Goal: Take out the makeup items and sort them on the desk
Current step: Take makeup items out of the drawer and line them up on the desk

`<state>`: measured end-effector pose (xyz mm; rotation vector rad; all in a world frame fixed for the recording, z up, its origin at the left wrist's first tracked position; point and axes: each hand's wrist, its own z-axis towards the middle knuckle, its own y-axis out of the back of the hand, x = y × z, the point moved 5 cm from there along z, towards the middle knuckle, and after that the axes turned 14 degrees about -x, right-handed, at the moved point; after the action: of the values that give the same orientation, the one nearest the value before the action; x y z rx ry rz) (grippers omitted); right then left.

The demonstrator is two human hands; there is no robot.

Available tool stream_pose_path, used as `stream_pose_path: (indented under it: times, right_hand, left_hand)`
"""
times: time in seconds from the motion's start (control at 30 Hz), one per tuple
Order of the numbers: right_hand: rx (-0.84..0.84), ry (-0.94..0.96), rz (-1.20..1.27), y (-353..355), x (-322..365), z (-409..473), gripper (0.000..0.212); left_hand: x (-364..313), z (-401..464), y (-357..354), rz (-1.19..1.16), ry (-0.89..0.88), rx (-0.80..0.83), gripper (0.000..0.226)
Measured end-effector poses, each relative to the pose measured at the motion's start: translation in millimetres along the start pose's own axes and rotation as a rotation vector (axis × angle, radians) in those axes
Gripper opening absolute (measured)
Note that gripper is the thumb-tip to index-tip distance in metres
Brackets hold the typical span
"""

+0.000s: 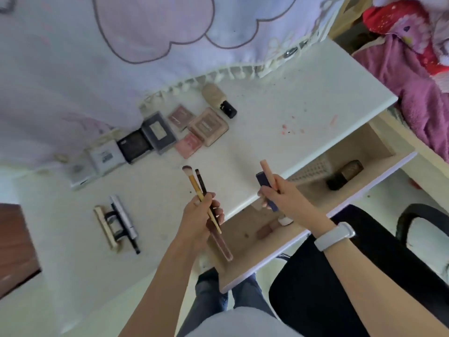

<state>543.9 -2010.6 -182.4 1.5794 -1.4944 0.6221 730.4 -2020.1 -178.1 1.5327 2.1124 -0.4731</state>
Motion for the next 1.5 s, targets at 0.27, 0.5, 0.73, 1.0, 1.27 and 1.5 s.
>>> stream_pose_path:
  times: [0.27, 0.5, 0.73, 1.0, 1.27, 1.5]
  right_hand:
    - [0.060, -0.087, -0.009, -143, 25, 1, 0.004]
    - [0.004, 0.015, -0.322, -179, 33, 9, 0.013]
    - [-0.056, 0.137, -0.390, -195, 43, 16, 0.007]
    - [-0.183, 0.260, -0.401, -191, 47, 19, 0.042]
    - [-0.114, 0.200, -0.281, -196, 45, 21, 0.035]
    - [-0.243, 0.219, -0.324, -177, 40, 21, 0.045]
  left_hand:
    - [-22, 34, 90, -0.002, 0.029, -0.178, 0.008]
    - [-35, 54, 115, 0.136, -0.050, -0.256, 0.012]
    - [-47, 55, 126, 0.327, -0.136, -0.233, 0.025]
    - [-73, 66, 131, 0.324, -0.217, -0.278, 0.025]
    - [-86, 54, 127, 0.692, -0.648, -0.367, 0.044]
    - [-36, 38, 110, 1.367, -1.026, -0.095, 0.048]
